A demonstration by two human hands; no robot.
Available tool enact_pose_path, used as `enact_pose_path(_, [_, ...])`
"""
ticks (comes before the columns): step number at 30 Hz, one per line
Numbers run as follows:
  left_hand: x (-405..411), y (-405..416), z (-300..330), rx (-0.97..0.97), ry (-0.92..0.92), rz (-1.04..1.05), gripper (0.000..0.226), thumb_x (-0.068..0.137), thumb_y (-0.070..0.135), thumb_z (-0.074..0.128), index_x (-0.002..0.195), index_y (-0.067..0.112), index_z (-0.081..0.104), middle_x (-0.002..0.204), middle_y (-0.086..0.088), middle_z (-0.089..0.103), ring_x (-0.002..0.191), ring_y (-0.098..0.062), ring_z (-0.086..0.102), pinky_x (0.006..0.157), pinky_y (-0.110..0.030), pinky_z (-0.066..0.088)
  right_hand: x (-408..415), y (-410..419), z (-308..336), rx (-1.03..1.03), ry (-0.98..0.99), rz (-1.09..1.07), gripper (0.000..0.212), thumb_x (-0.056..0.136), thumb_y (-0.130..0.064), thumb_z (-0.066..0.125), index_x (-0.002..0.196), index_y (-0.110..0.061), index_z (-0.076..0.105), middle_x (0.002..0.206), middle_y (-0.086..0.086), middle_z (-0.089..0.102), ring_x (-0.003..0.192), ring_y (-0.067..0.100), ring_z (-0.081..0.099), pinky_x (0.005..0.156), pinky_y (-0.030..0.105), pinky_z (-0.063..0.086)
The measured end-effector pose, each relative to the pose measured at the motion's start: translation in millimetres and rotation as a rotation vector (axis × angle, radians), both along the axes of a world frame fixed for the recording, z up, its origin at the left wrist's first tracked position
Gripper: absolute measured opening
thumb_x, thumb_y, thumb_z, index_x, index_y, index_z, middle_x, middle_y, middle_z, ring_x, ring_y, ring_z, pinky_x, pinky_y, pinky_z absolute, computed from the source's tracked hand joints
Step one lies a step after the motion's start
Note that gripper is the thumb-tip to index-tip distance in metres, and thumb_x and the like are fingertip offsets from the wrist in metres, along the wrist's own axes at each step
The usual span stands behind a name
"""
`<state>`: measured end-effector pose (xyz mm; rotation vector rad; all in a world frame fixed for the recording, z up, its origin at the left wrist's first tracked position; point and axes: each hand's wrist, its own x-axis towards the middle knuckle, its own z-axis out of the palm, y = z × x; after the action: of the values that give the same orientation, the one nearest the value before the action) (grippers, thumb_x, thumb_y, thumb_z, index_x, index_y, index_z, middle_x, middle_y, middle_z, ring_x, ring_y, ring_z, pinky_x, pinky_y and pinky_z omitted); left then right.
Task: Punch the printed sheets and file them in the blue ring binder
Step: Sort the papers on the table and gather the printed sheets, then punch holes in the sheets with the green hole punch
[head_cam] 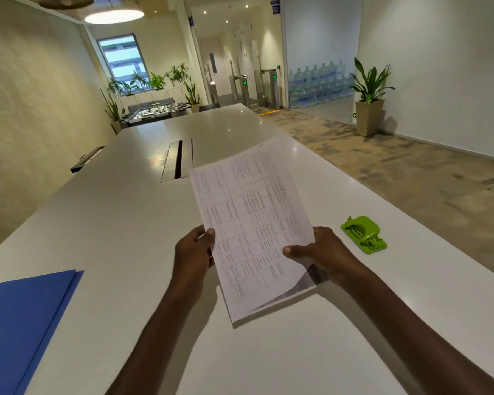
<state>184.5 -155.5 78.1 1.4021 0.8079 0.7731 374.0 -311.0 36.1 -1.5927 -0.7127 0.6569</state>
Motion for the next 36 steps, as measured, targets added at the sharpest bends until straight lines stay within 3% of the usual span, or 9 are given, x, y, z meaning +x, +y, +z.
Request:
enact_pose_path(6, [-6.0,8.0,-5.6,0.016,0.122,-0.176,0.017,0.098,0.015,0.055,0.107,0.016,0.070,0.098,-0.002,0.078,0.089,-0.022,0.075,0.080,-0.034,0.056,8.0,-18.7,-13.4,-0.141,0.087,0.028,0.060,0.057,-0.023,0.086,0.113,-0.009,0.068,0.100,0.002,0.075,0.093,0.021,0.071,0.091,0.043,0.054])
enact_pose_path(10, [0.6,7.0,-17.4,-0.013,0.172,-0.220,0.016,0.095,0.010,0.060,0.107,0.010,0.069,0.097,-0.006,0.078,0.087,-0.026,0.075,0.081,-0.040,0.058,9.7,-28.6,-15.0,-0.244,0.094,-0.023,0.049,0.066,-0.015,0.086,0.110,-0.006,0.067,0.098,0.005,0.075,0.086,0.019,0.072,0.076,0.029,0.057])
enact_pose_path(13, [7.8,5.3,-27.9,-0.032,0.188,-0.200,0.016,0.093,0.005,0.060,0.108,0.004,0.068,0.096,-0.009,0.077,0.086,-0.026,0.075,0.073,-0.033,0.061,12.6,-36.1,-13.4,-0.288,0.106,-0.023,0.046,0.068,-0.018,0.085,0.110,-0.006,0.068,0.096,0.003,0.075,0.081,0.014,0.072,0.062,0.018,0.053])
enact_pose_path(17, [18.4,-0.7,-40.7,-0.058,0.198,-0.168,0.014,0.091,0.000,0.062,0.104,0.001,0.068,0.093,-0.010,0.077,0.083,-0.025,0.076,0.066,-0.027,0.061,18.4,-46.9,-5.5,-0.359,0.071,-0.099,0.038,0.072,-0.027,0.083,0.096,-0.007,0.062,0.084,0.002,0.069,0.075,0.013,0.065,0.066,0.024,0.052])
enact_pose_path(19, [23.6,-4.2,-47.6,-0.077,0.209,-0.157,0.013,0.091,0.000,0.063,0.101,0.003,0.069,0.092,-0.010,0.077,0.083,-0.024,0.076,0.069,-0.029,0.060,26.0,-53.0,-1.2,-0.421,-0.017,-0.172,0.043,0.072,-0.035,0.082,0.097,-0.009,0.059,0.083,0.002,0.065,0.073,0.013,0.061,0.066,0.024,0.049])
enact_pose_path(22, [30.1,-11.2,-53.7,-0.086,0.219,-0.160,0.012,0.091,0.001,0.063,0.099,0.005,0.070,0.092,-0.010,0.077,0.082,-0.025,0.076,0.072,-0.033,0.061,48.7,-62.8,6.7,-0.482,-0.322,-0.325,0.036,0.074,-0.042,0.077,0.084,-0.008,0.069,0.071,0.001,0.068,0.066,0.016,0.061,0.062,0.024,0.042])
enact_pose_path(26, [38.8,-21.3,-55.5,-0.063,0.246,-0.182,0.010,0.091,0.003,0.063,0.093,0.009,0.071,0.086,-0.008,0.078,0.076,-0.025,0.076,0.071,-0.036,0.061,83.9,-71.7,24.5,-0.458,-0.595,-0.536,0.025,0.083,-0.033,0.069,0.083,-0.008,0.072,0.084,0.008,0.071,0.085,0.027,0.064,0.069,0.026,0.040])
enact_pose_path(31, [52.5,-32.6,-56.7,-0.071,0.259,-0.208,0.010,0.092,0.002,0.062,0.097,0.005,0.070,0.085,-0.008,0.078,0.074,-0.025,0.076,0.066,-0.035,0.061,123.0,-61.1,24.6,-0.554,-0.597,-0.465,0.029,0.083,-0.028,0.071,0.098,-0.003,0.073,0.107,0.014,0.070,0.104,0.032,0.062,0.082,0.030,0.044])
enact_pose_path(36, [65.4,-38.4,-59.1,-0.116,0.258,-0.185,0.013,0.092,0.002,0.062,0.103,-0.001,0.068,0.093,-0.014,0.076,0.074,-0.026,0.076,0.062,-0.033,0.061,129.8,-54.1,15.4,-0.643,-0.679,-0.384,0.023,0.079,-0.021,0.075,0.097,-0.007,0.076,0.104,0.013,0.073,0.101,0.030,0.064,0.079,0.027,0.046])
